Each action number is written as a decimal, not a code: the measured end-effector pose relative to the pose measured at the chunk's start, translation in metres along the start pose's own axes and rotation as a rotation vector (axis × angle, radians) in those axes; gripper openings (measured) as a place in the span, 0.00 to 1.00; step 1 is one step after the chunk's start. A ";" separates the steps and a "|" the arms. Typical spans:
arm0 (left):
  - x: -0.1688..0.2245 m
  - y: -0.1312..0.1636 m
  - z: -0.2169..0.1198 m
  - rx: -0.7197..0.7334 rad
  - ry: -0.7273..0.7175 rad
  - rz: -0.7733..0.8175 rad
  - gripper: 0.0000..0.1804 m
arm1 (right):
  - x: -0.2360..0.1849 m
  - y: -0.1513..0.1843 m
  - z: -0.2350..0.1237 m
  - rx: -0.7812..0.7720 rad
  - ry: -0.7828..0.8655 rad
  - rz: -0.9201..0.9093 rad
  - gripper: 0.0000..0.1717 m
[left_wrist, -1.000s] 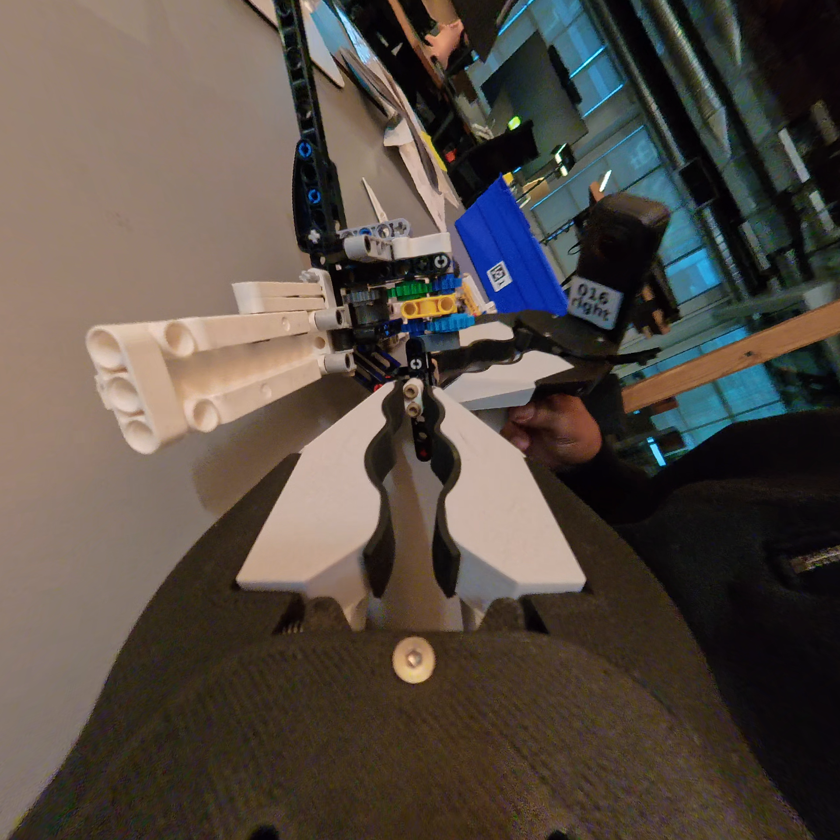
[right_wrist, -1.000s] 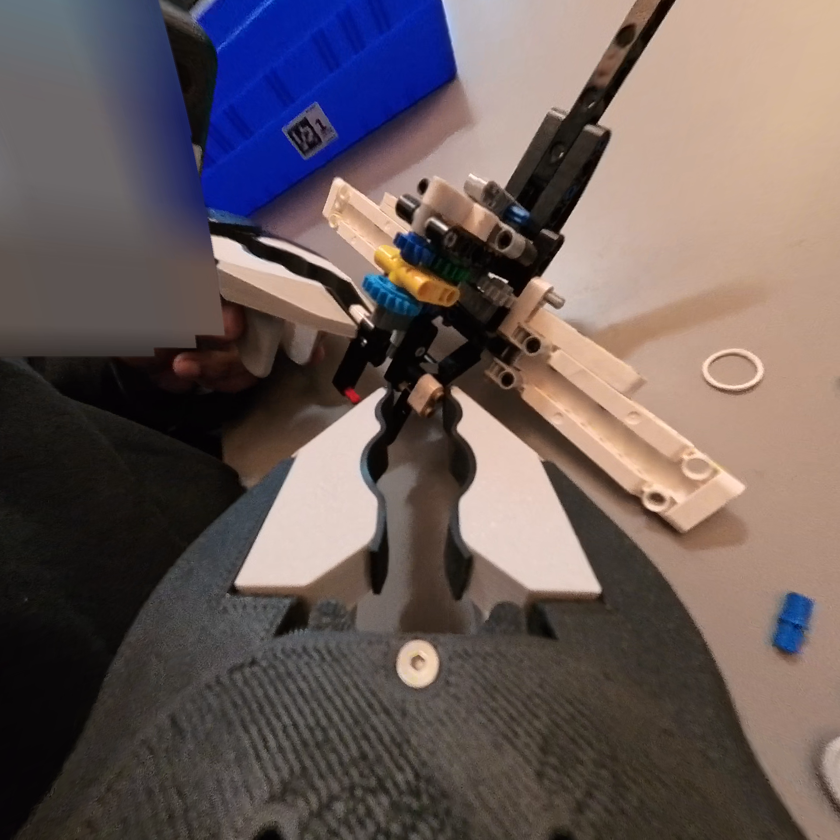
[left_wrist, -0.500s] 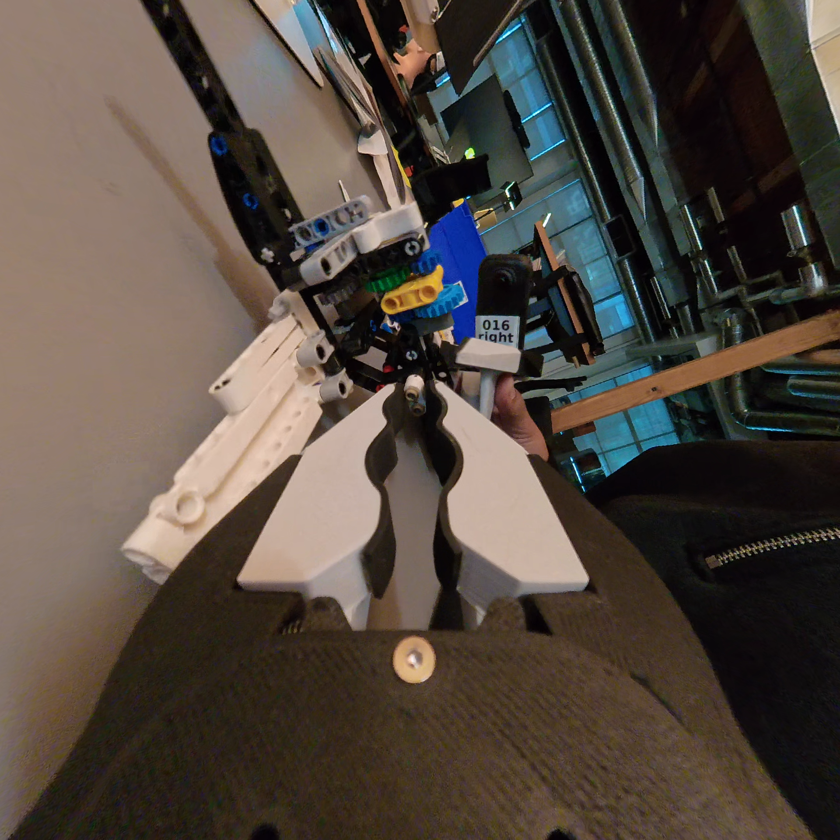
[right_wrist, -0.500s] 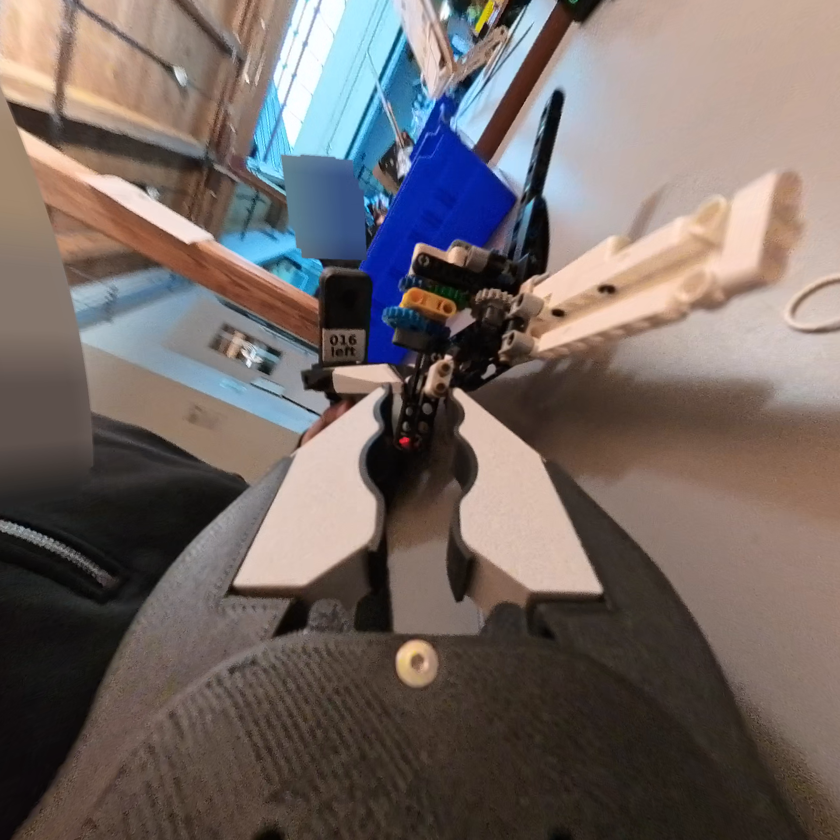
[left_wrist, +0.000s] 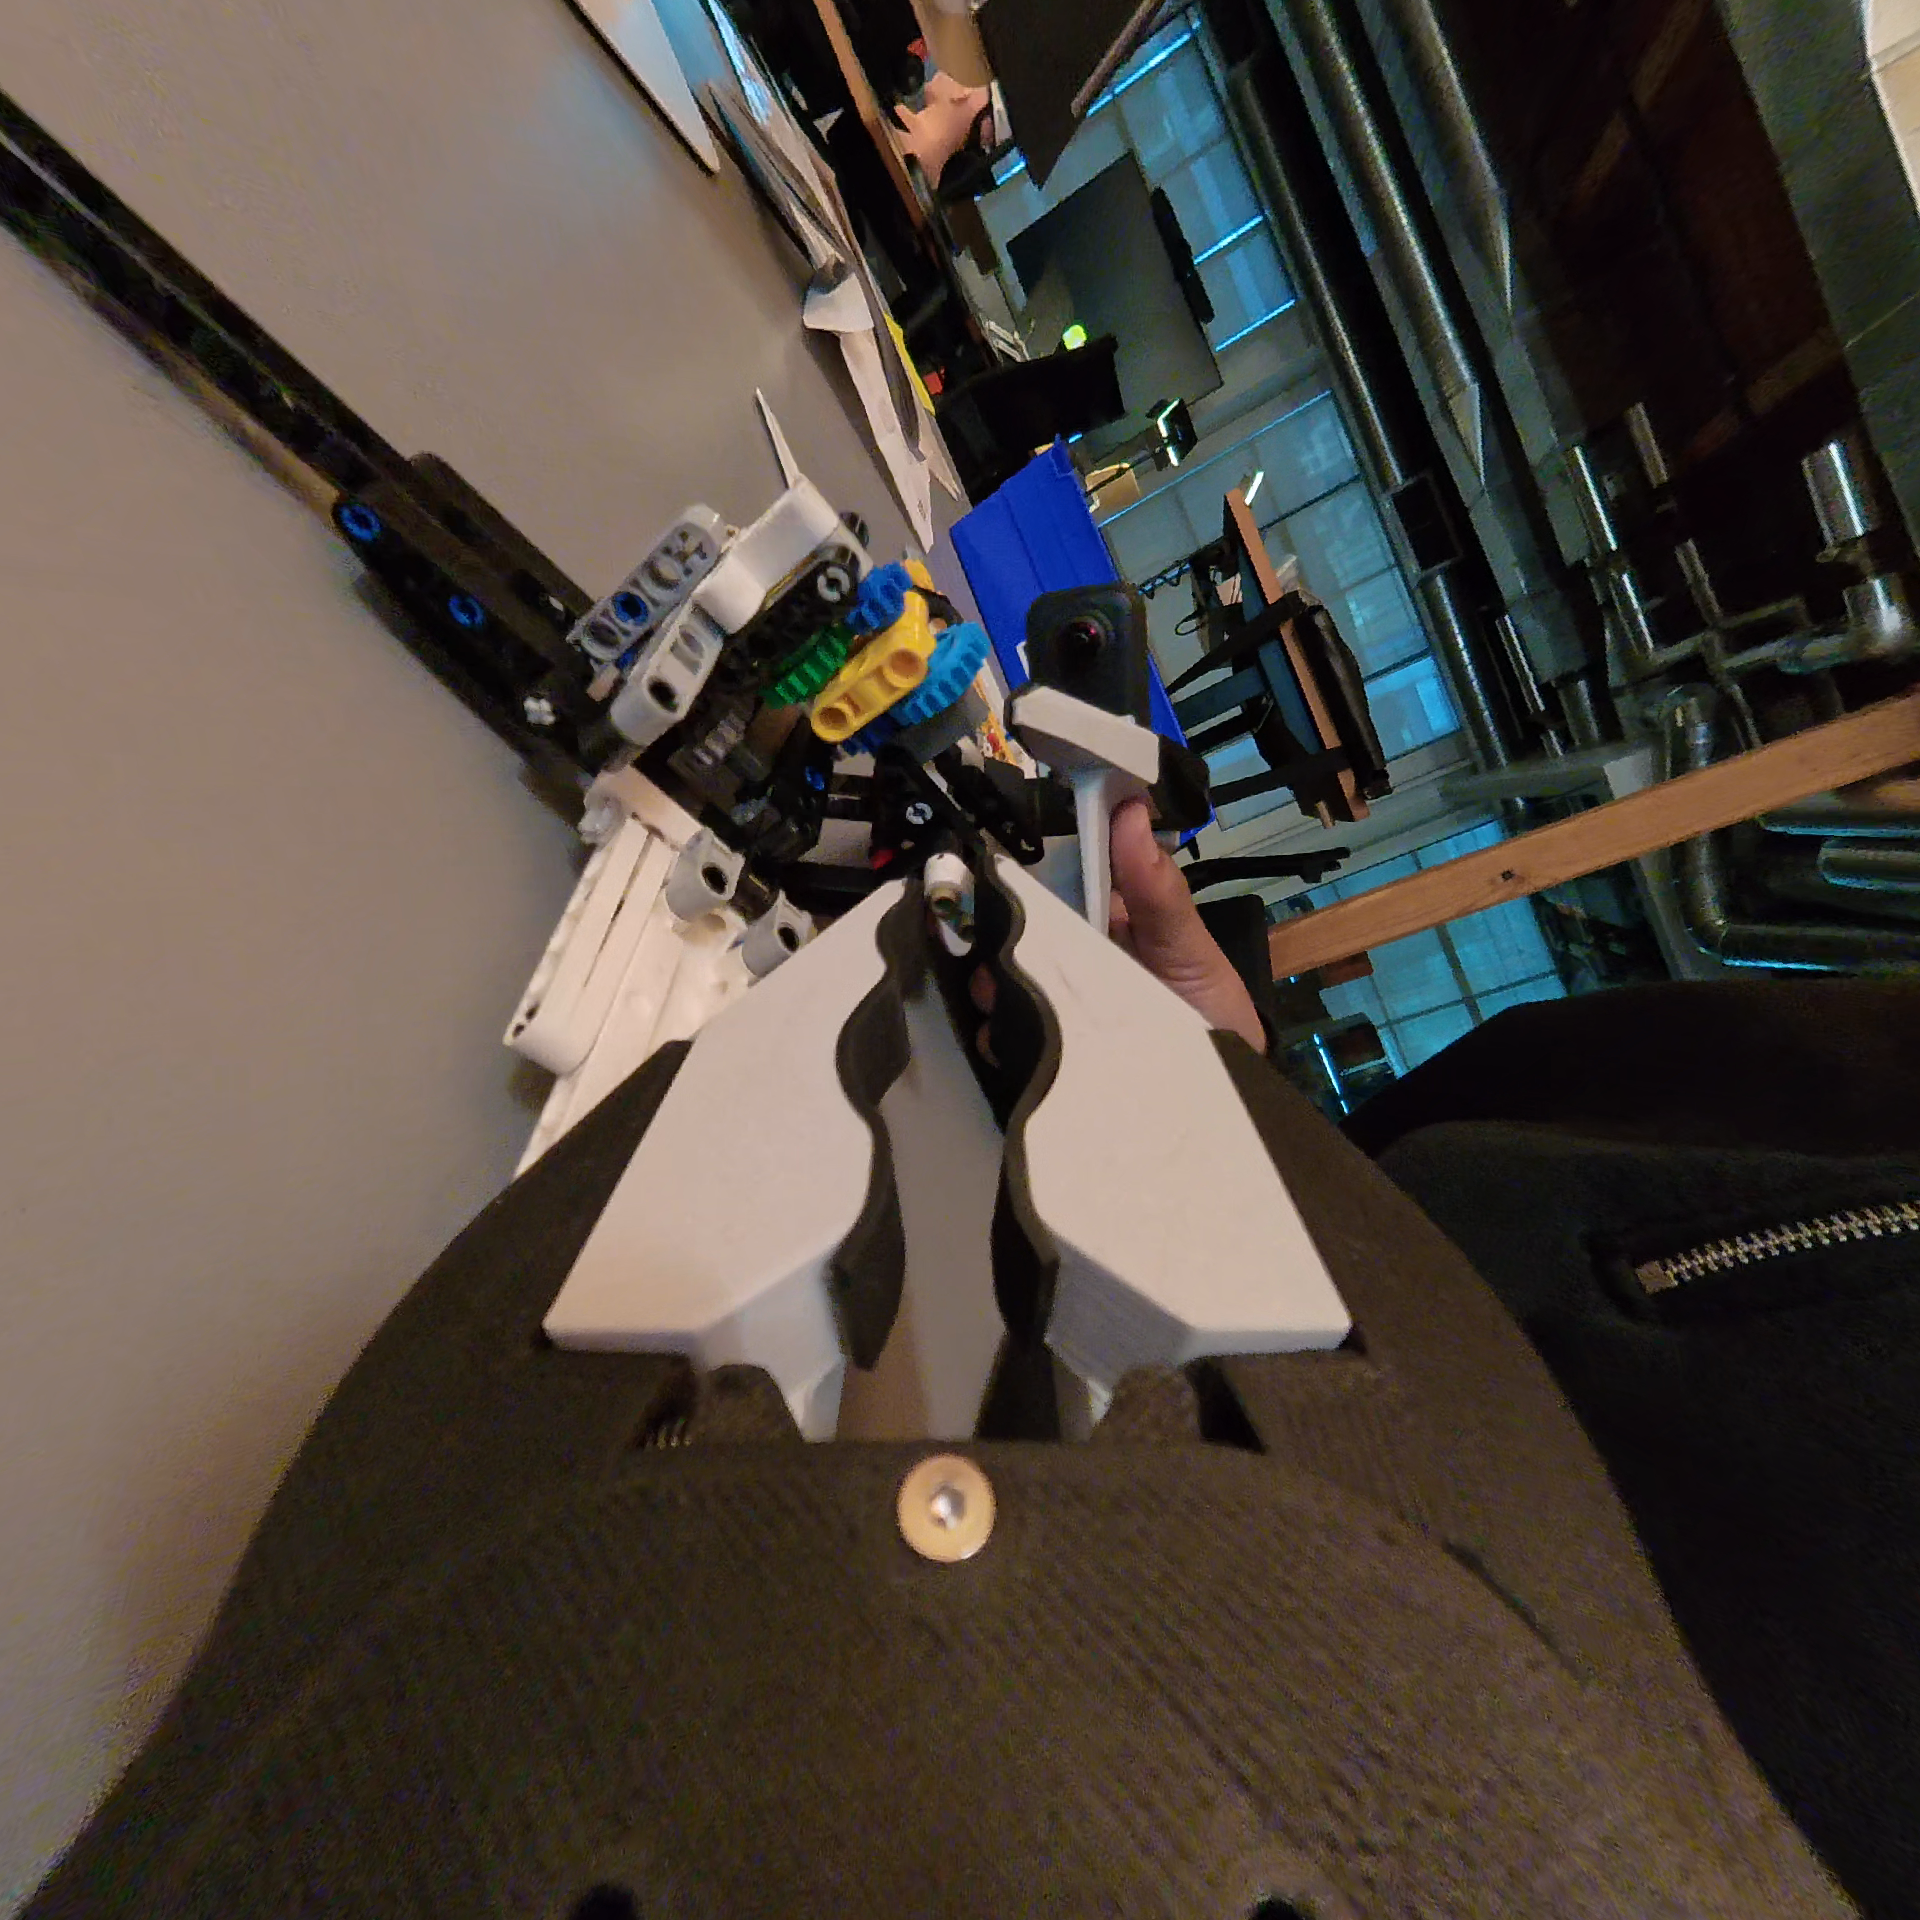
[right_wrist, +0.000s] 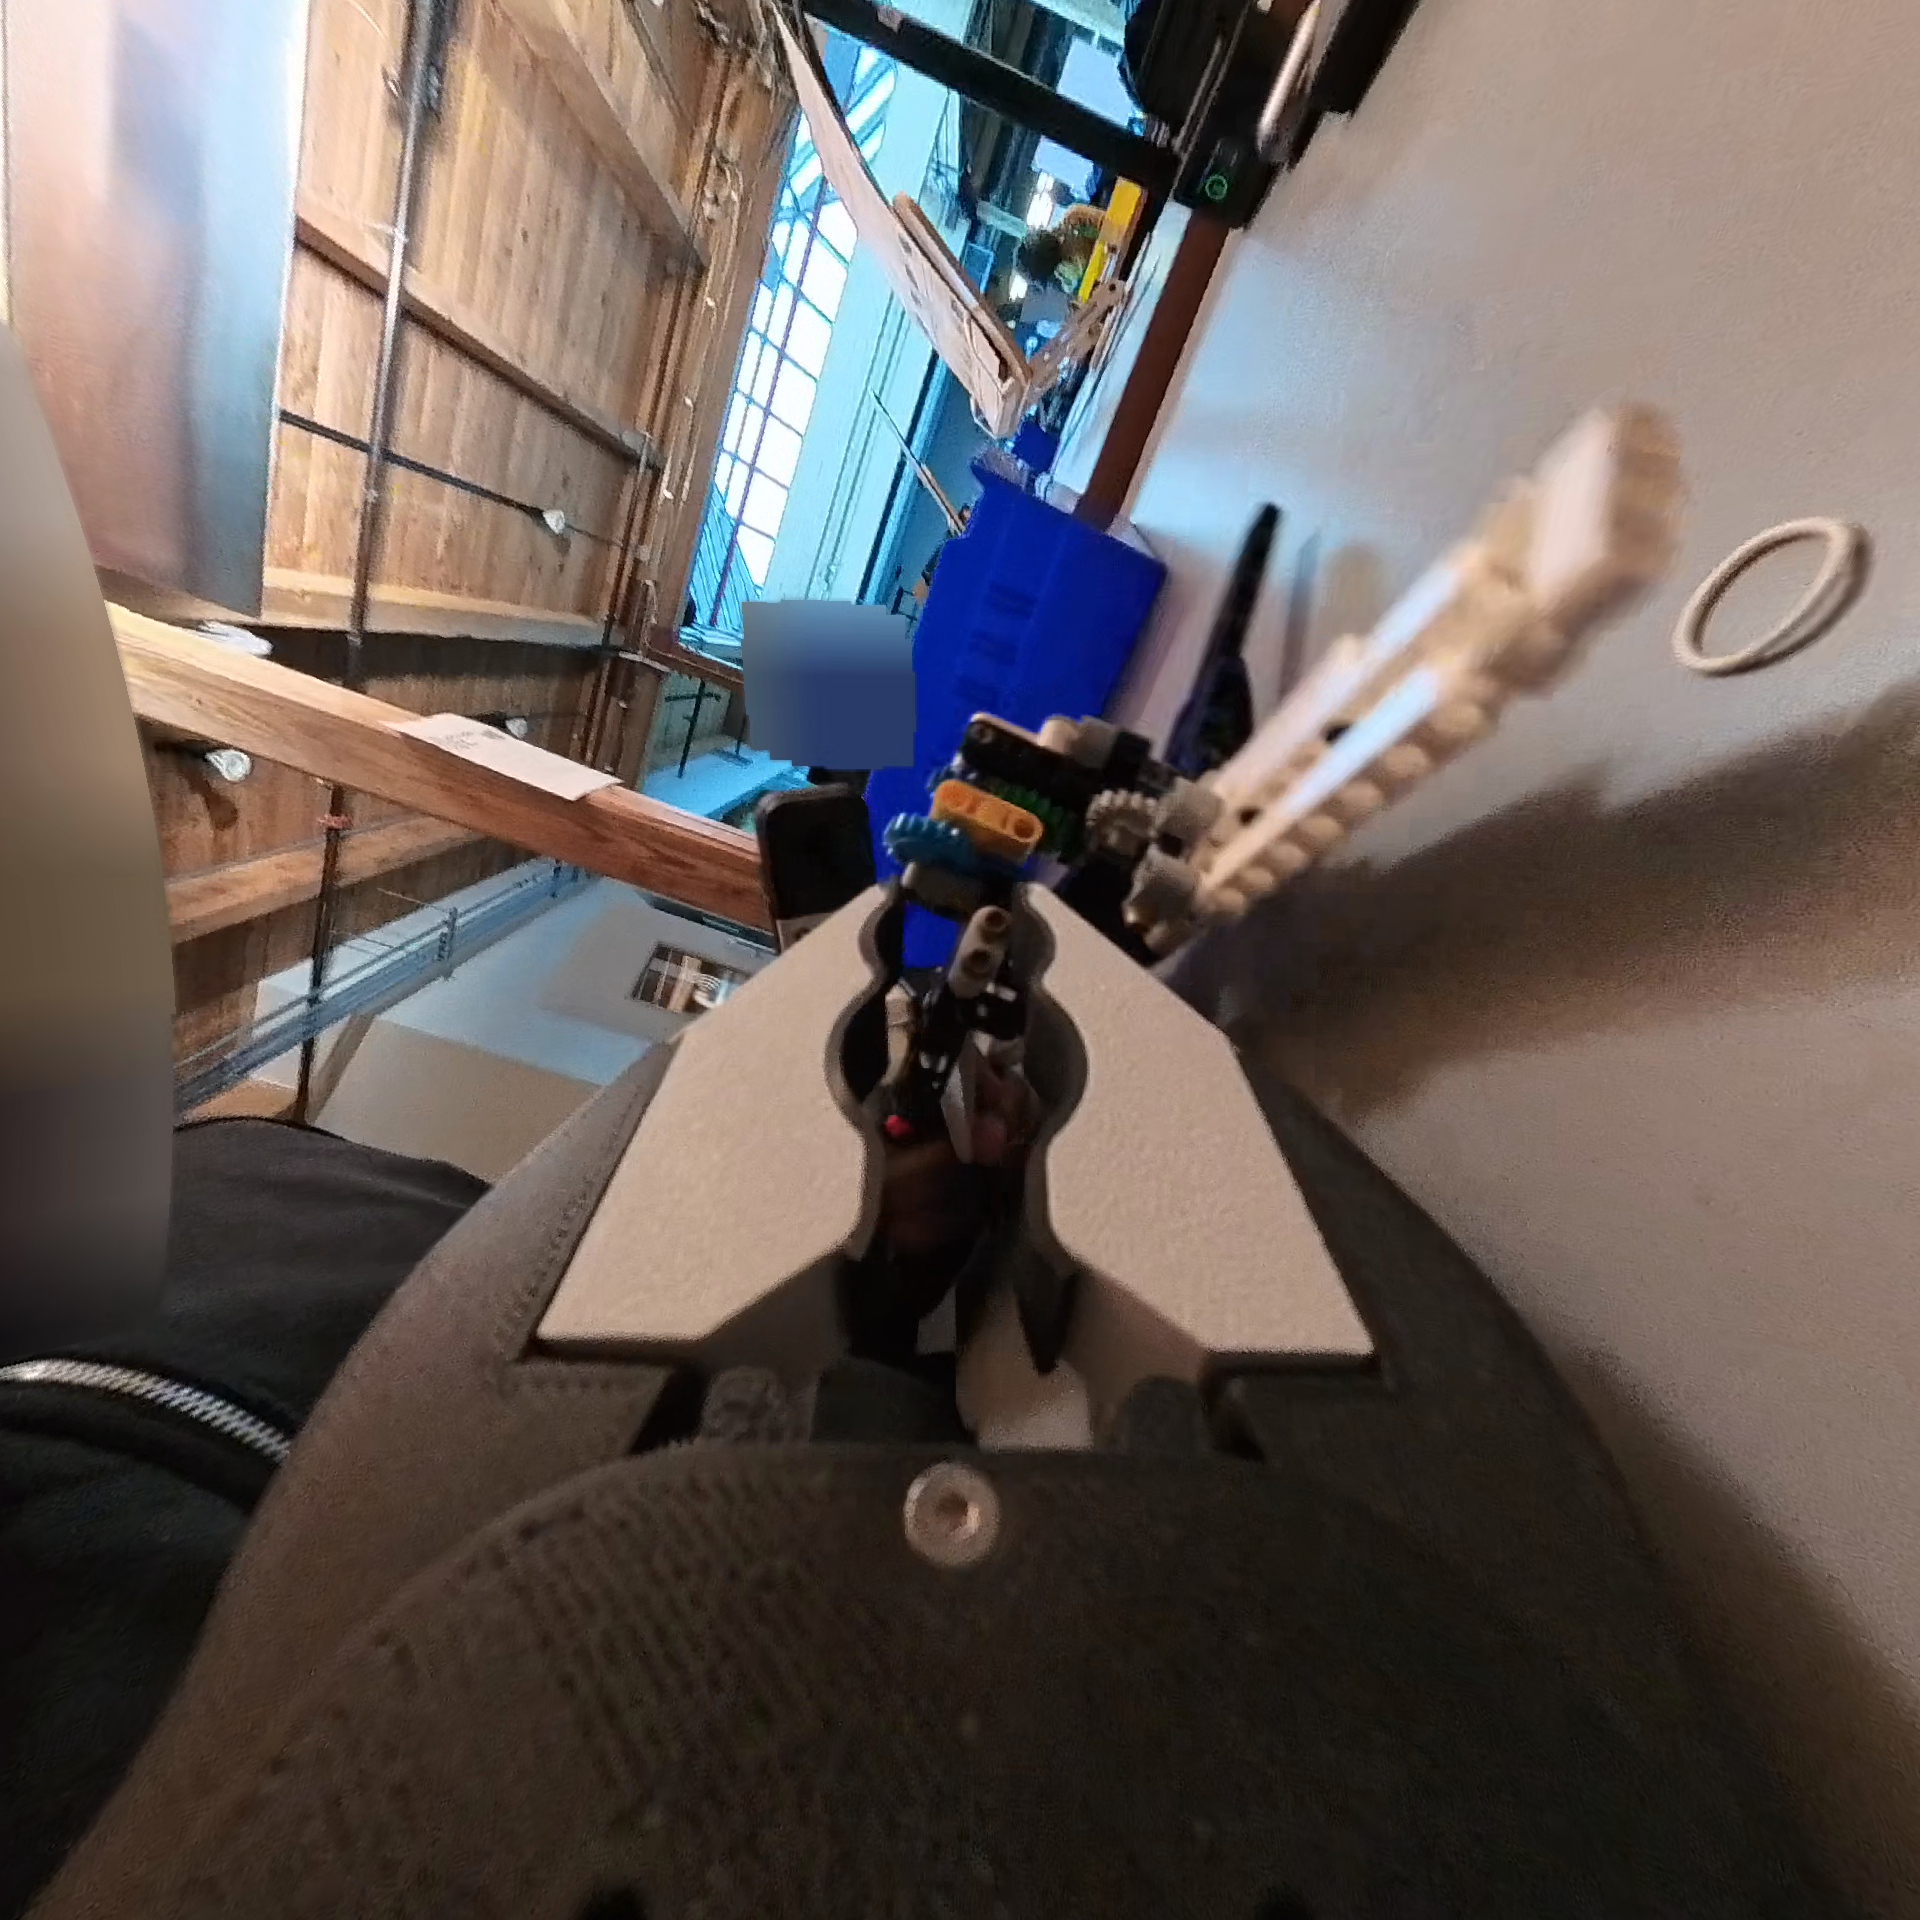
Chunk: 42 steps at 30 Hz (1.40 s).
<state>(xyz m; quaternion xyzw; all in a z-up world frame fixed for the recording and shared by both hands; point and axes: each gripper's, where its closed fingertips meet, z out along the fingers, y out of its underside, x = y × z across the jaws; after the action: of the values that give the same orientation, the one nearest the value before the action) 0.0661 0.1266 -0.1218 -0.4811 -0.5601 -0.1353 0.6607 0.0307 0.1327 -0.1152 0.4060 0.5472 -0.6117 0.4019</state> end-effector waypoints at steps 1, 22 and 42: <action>0.000 -0.001 0.000 0.007 0.000 0.004 0.04 | 0.001 0.001 0.001 -0.007 0.011 -0.011 0.12; 0.008 0.014 0.004 -0.080 0.041 -0.019 0.15 | 0.006 0.005 -0.010 0.027 0.021 0.085 0.04; 0.010 0.026 0.005 -0.227 -0.098 0.183 0.10 | 0.022 -0.009 -0.063 -0.038 0.304 -0.147 0.25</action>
<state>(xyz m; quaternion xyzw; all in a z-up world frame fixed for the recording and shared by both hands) 0.0849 0.1472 -0.1266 -0.6078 -0.5265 -0.1135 0.5835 0.0186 0.1953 -0.1375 0.4453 0.6412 -0.5605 0.2763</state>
